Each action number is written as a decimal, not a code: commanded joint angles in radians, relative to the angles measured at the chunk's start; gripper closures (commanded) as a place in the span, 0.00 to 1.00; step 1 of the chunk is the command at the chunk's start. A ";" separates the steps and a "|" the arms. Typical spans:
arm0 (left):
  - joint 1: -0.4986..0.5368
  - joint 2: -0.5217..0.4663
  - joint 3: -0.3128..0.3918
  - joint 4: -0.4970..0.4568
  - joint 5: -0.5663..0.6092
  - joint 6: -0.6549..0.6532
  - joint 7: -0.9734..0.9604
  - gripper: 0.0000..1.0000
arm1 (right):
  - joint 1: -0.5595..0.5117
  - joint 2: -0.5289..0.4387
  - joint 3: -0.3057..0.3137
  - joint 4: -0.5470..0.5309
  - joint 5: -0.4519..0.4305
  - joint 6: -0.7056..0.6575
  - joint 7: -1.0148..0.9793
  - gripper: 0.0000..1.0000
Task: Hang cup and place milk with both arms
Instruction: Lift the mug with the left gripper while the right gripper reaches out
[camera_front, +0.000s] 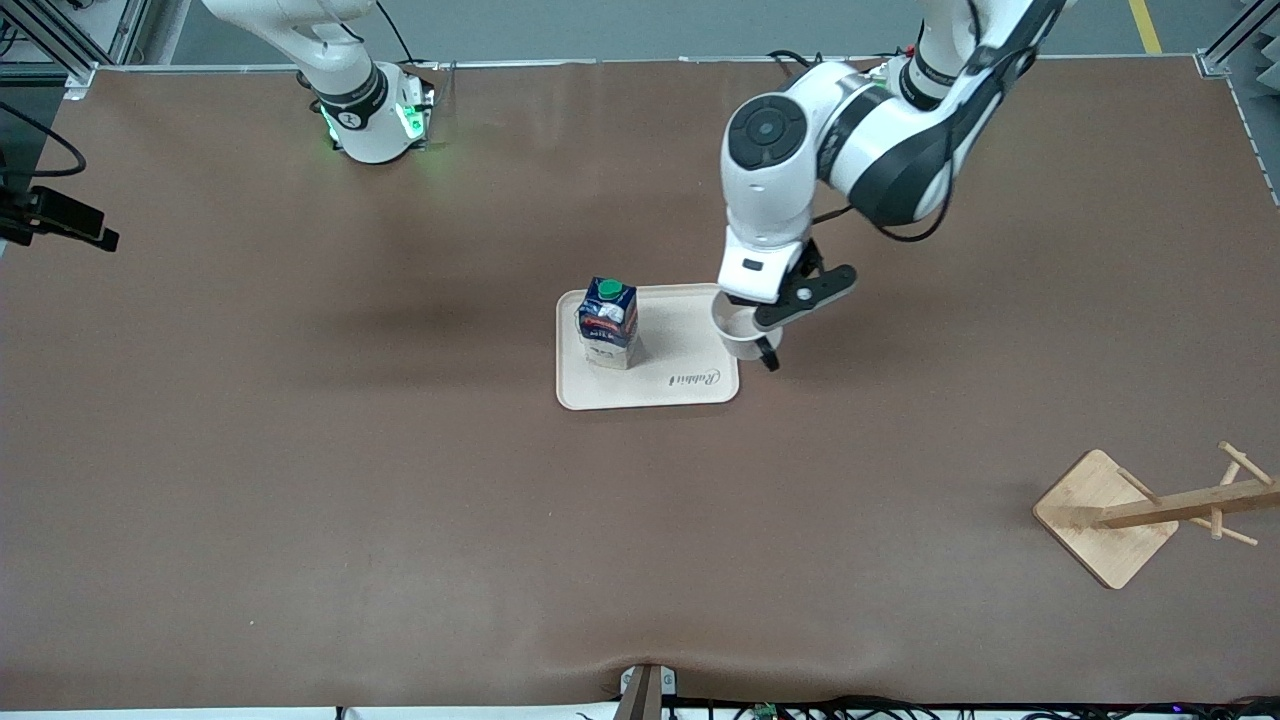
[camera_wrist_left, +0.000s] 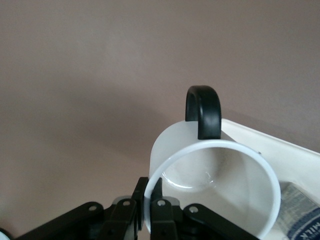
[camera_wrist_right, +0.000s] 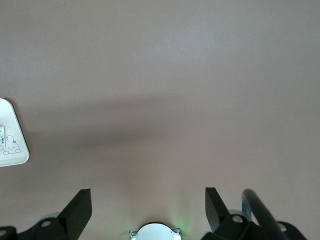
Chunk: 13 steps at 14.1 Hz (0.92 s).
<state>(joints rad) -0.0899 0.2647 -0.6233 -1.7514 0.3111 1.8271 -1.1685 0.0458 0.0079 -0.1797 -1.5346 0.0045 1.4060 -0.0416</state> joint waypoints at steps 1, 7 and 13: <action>0.091 -0.033 -0.015 0.045 -0.003 -0.069 0.177 1.00 | -0.015 0.029 0.003 0.027 0.044 0.016 0.002 0.00; 0.259 -0.058 -0.013 0.171 -0.050 -0.202 0.551 1.00 | -0.006 0.112 0.005 0.030 0.032 0.068 -0.007 0.00; 0.444 -0.067 -0.012 0.276 -0.066 -0.290 0.908 1.00 | 0.005 0.175 0.006 0.015 0.048 0.068 -0.012 0.00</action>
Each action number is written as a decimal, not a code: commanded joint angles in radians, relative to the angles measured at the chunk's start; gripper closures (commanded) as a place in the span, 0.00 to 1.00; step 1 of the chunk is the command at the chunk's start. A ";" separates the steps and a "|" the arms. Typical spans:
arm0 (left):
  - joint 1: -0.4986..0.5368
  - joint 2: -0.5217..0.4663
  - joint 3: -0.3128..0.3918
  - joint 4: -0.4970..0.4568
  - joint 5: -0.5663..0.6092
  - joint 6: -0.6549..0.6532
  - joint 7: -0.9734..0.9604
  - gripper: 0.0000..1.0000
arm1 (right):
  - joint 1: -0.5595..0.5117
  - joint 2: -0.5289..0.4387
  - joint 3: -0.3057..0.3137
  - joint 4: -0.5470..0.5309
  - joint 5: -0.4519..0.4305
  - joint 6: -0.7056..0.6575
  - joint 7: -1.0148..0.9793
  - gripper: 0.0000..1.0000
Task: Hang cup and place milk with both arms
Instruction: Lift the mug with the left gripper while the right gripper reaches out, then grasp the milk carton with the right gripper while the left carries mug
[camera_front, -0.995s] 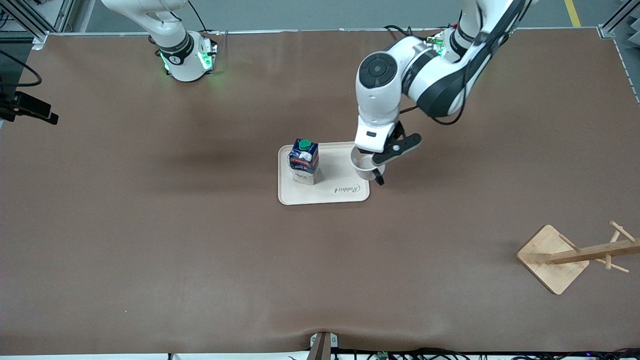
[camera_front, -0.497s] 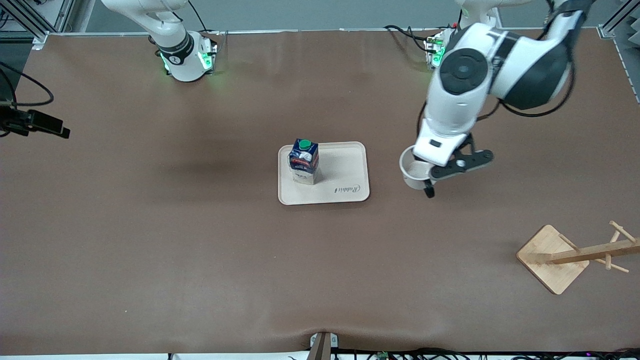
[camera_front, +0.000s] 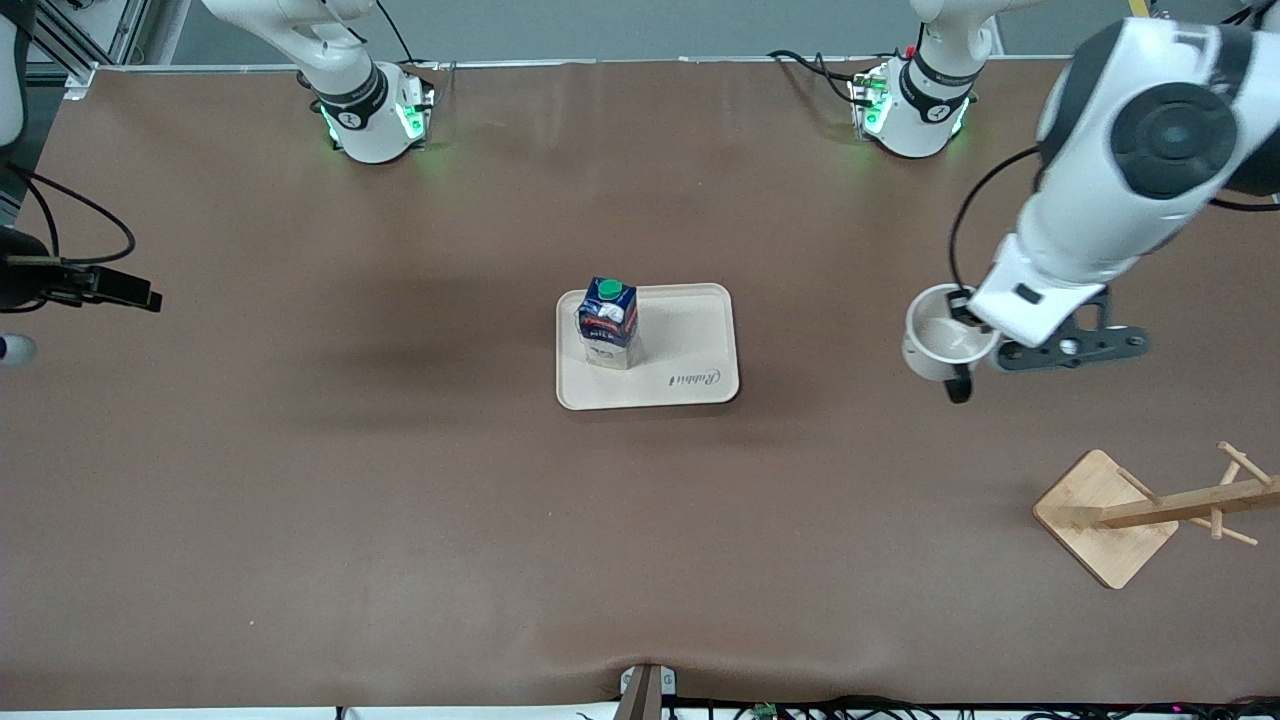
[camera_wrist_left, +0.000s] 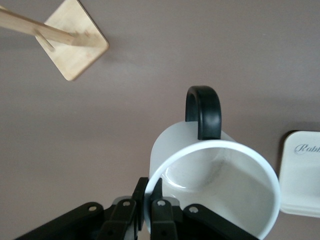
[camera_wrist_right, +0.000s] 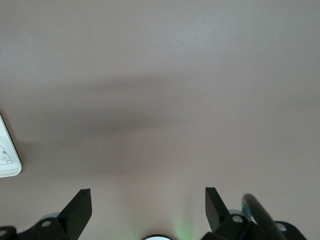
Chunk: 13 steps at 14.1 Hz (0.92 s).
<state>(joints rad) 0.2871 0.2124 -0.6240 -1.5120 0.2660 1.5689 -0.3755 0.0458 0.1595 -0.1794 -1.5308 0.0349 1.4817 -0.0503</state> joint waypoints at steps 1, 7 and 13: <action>0.102 -0.013 -0.011 0.038 -0.021 -0.032 0.185 1.00 | 0.028 0.023 0.009 -0.003 0.026 -0.003 0.009 0.00; 0.216 0.054 -0.002 0.111 -0.019 -0.006 0.470 1.00 | 0.294 0.022 0.009 -0.123 0.204 0.130 0.451 0.00; 0.311 0.077 -0.002 0.111 -0.022 0.036 0.690 1.00 | 0.607 0.118 0.009 -0.193 0.229 0.439 0.936 0.00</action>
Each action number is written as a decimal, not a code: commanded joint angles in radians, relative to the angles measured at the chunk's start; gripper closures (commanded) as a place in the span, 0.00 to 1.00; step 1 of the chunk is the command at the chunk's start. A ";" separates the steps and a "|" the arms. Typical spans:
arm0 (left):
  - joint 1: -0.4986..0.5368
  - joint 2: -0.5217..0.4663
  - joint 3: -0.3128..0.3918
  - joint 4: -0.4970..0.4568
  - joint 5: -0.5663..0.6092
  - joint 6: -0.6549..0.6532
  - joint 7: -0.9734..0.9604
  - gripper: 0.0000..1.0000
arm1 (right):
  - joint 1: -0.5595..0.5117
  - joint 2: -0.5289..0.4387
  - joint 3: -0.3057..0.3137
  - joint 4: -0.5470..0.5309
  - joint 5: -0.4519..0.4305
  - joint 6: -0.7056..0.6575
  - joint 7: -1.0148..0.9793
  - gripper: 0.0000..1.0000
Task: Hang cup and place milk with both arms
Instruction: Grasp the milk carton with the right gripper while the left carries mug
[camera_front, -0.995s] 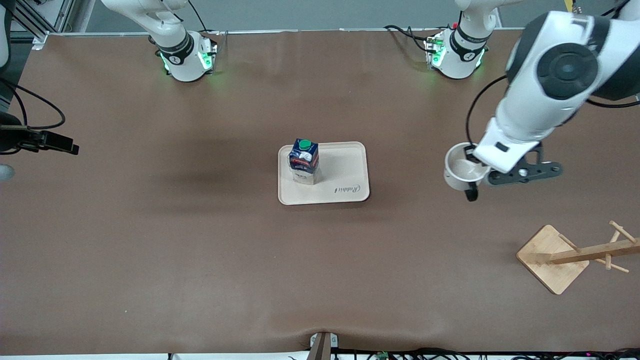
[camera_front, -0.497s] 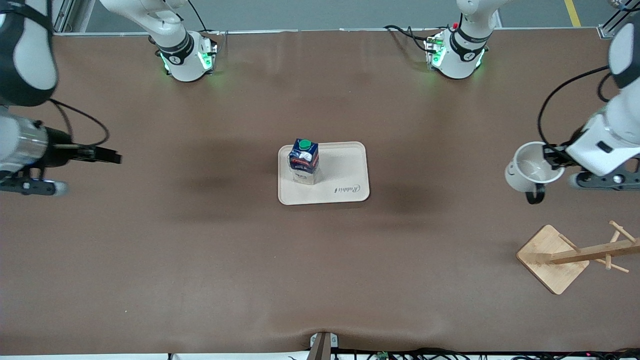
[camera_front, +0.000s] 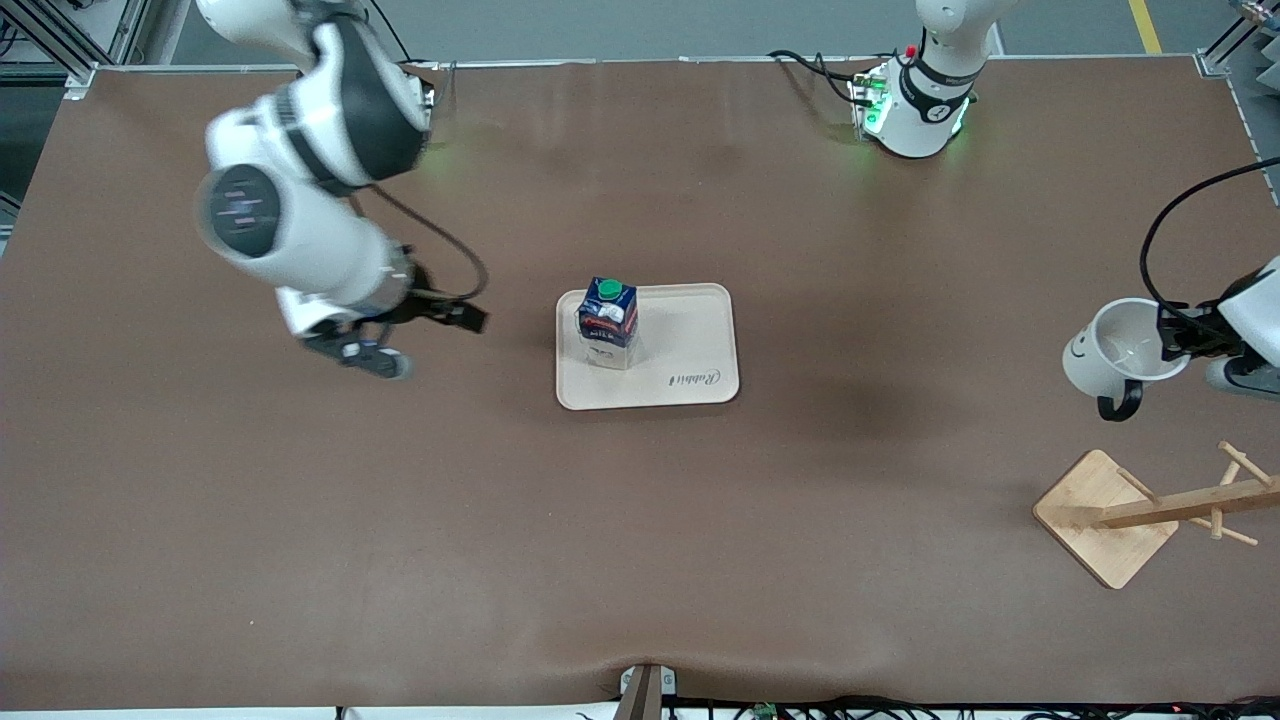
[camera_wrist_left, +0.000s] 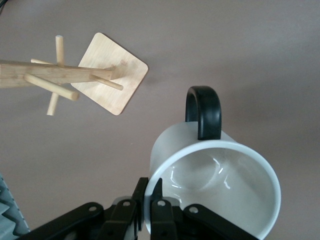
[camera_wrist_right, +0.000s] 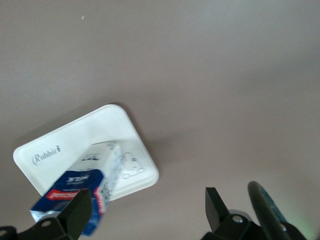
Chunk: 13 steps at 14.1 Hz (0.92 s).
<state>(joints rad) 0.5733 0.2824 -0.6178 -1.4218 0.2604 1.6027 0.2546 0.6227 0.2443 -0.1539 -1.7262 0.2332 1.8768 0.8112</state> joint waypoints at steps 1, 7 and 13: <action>0.043 0.015 -0.008 0.021 -0.016 0.009 0.092 1.00 | 0.055 0.042 -0.016 0.004 0.072 0.077 0.095 0.00; 0.126 0.055 -0.007 0.023 -0.016 0.086 0.206 1.00 | 0.184 0.148 -0.018 0.071 0.117 0.176 0.253 0.00; 0.145 0.075 -0.007 0.026 -0.016 0.137 0.207 1.00 | 0.252 0.208 -0.018 0.073 -0.026 0.177 0.256 0.27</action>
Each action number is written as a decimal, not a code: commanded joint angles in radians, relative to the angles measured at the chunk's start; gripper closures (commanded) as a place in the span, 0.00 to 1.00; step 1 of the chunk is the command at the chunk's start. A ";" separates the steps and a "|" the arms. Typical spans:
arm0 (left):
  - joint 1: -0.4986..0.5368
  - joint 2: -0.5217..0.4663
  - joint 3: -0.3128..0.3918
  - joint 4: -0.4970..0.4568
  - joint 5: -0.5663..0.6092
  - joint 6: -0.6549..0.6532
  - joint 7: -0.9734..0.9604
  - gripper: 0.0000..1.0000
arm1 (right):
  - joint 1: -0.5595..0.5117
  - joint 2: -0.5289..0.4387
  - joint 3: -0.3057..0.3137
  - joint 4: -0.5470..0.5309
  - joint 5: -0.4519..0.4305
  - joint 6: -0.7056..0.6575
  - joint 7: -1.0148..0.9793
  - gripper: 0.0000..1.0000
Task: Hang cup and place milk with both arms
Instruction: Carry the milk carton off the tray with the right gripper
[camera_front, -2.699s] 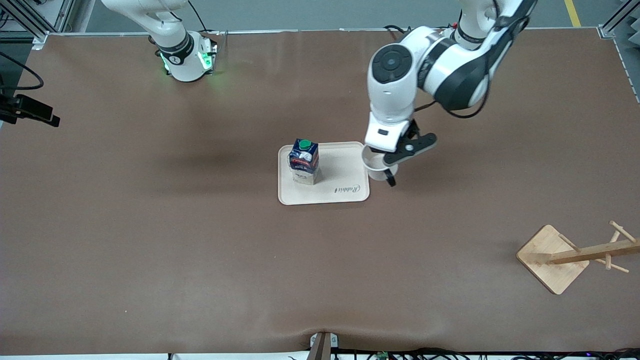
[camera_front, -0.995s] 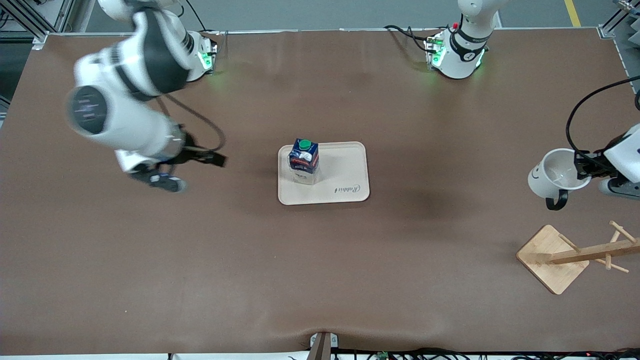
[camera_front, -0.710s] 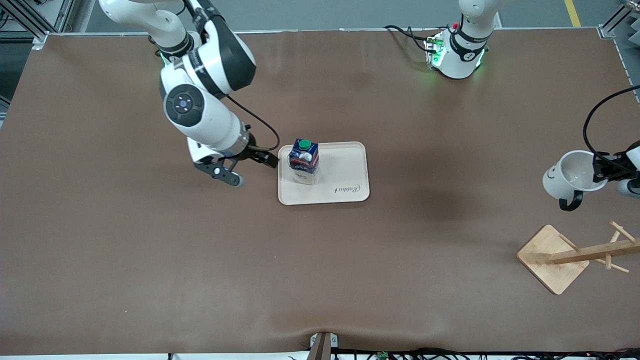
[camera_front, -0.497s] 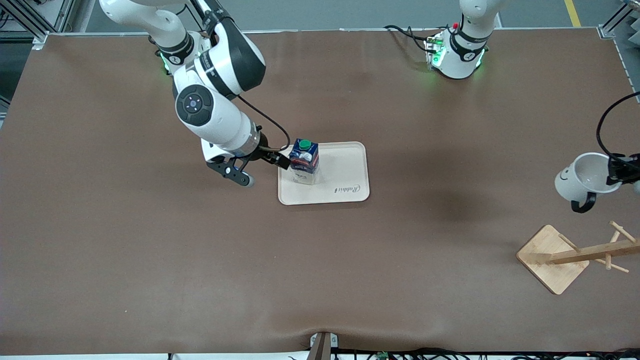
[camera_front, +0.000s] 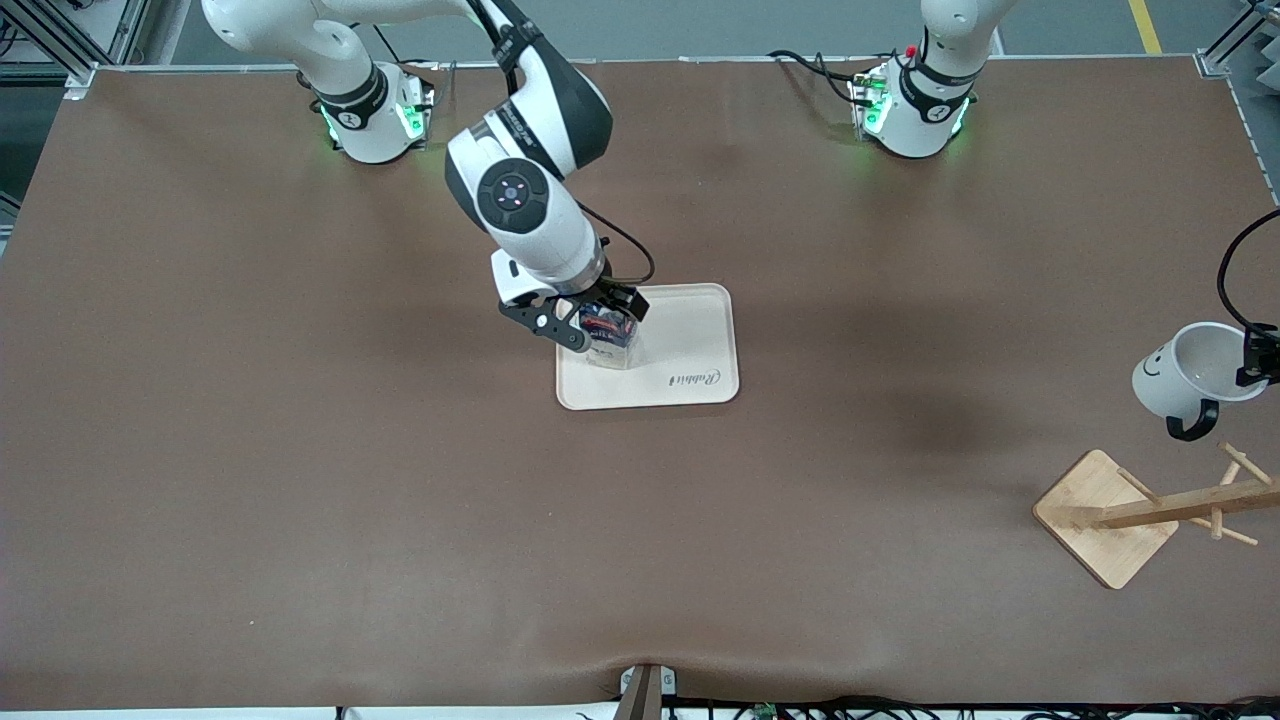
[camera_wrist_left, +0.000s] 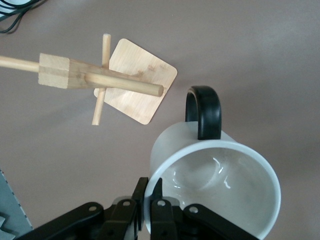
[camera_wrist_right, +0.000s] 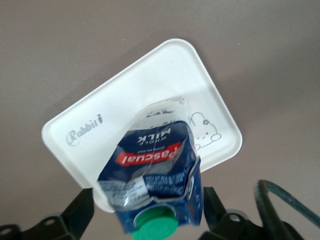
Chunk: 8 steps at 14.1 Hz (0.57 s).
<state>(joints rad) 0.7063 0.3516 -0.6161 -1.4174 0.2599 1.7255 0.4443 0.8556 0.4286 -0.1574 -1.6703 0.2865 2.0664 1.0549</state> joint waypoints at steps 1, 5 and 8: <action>0.013 0.006 -0.008 0.021 -0.014 0.028 0.019 1.00 | 0.028 0.044 -0.014 0.015 -0.111 -0.014 0.008 0.52; 0.013 0.013 0.007 0.021 -0.013 0.069 0.024 1.00 | 0.017 0.045 -0.016 0.030 -0.099 -0.025 0.019 1.00; 0.013 0.027 0.019 0.035 -0.013 0.083 0.042 1.00 | -0.057 0.044 -0.017 0.148 -0.047 -0.172 0.050 1.00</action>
<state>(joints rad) 0.7124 0.3595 -0.6010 -1.4143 0.2599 1.8044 0.4551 0.8583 0.4660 -0.1750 -1.6320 0.2027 2.0212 1.0898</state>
